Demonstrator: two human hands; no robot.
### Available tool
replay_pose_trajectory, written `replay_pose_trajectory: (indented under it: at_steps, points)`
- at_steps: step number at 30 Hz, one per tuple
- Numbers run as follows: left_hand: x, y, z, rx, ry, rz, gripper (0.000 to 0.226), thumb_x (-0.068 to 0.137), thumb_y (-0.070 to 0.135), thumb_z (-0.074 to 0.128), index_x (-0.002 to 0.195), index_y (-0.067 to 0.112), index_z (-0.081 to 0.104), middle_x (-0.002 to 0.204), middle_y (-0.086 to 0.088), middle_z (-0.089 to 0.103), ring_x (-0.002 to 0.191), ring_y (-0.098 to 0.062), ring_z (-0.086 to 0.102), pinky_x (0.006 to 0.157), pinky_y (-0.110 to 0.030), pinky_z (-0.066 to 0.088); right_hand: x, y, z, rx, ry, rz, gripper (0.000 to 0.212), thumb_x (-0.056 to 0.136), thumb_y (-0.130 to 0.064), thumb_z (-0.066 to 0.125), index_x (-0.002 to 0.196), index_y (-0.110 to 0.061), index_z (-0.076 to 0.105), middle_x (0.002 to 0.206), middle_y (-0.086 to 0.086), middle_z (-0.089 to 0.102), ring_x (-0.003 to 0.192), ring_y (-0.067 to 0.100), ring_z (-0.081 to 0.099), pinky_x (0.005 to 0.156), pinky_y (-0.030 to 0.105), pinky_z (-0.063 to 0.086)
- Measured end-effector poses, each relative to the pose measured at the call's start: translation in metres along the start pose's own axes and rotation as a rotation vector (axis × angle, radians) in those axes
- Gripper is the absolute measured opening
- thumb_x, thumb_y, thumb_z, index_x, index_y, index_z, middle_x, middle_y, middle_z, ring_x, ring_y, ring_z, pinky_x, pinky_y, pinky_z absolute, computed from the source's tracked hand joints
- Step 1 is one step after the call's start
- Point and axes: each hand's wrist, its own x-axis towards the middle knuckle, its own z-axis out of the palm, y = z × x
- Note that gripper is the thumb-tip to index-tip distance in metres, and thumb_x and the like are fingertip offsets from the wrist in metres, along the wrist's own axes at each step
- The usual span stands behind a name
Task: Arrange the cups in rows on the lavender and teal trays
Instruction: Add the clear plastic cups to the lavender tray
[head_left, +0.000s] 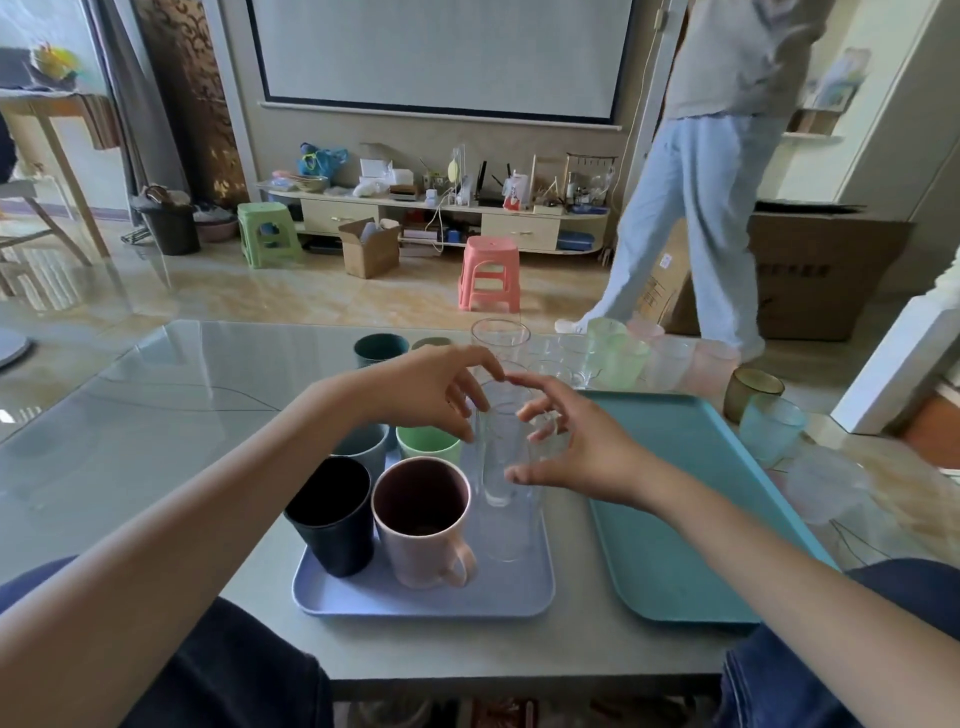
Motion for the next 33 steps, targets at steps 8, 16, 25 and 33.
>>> replay_pose_trajectory:
  at_steps: [8,16,25,33]
  points:
    - [-0.006,-0.037,0.01,0.184,-0.134,-0.08,0.035,0.068,0.007,0.08,0.08,0.029,0.055,0.091,0.009,0.064,0.077,-0.007,0.062,0.067,-0.013,0.049,0.0,0.02,0.019,0.038,-0.053,0.034,0.087,0.06,-0.029,0.088,0.13,-0.047,0.038,0.113,-0.011,0.053,0.095,0.009,0.058,0.073,0.016,0.045]
    - [0.003,-0.05,0.019,0.341,-0.105,-0.096,0.028,0.07,0.012,0.078,0.094,0.018,0.065,0.076,0.017,0.057,0.062,0.0,0.053,0.066,-0.019,0.047,-0.005,0.023,0.023,-0.004,-0.089,0.033,0.09,0.063,-0.029,0.086,0.135,-0.04,0.034,0.117,-0.013,0.051,0.1,0.005,0.056,0.077,0.013,0.045]
    - [0.004,-0.057,0.029,0.463,-0.024,-0.06,0.02,0.073,0.017,0.072,0.085,0.027,0.058,0.074,0.015,0.051,0.071,-0.009,0.052,0.066,-0.026,0.045,-0.006,0.024,0.028,-0.02,-0.055,0.028,0.077,0.062,-0.032,0.086,0.126,-0.032,0.043,0.116,-0.013,0.052,0.101,0.001,0.054,0.086,0.021,0.045]
    - [0.002,-0.061,0.03,0.463,0.046,-0.003,0.01,0.073,0.017,0.067,0.078,0.025,0.061,0.066,0.018,0.05,0.073,-0.013,0.057,0.069,-0.031,0.051,-0.007,0.022,0.027,-0.06,-0.071,0.032,0.075,0.064,-0.035,0.084,0.126,-0.034,0.041,0.117,-0.015,0.051,0.102,0.001,0.054,0.088,0.024,0.046]
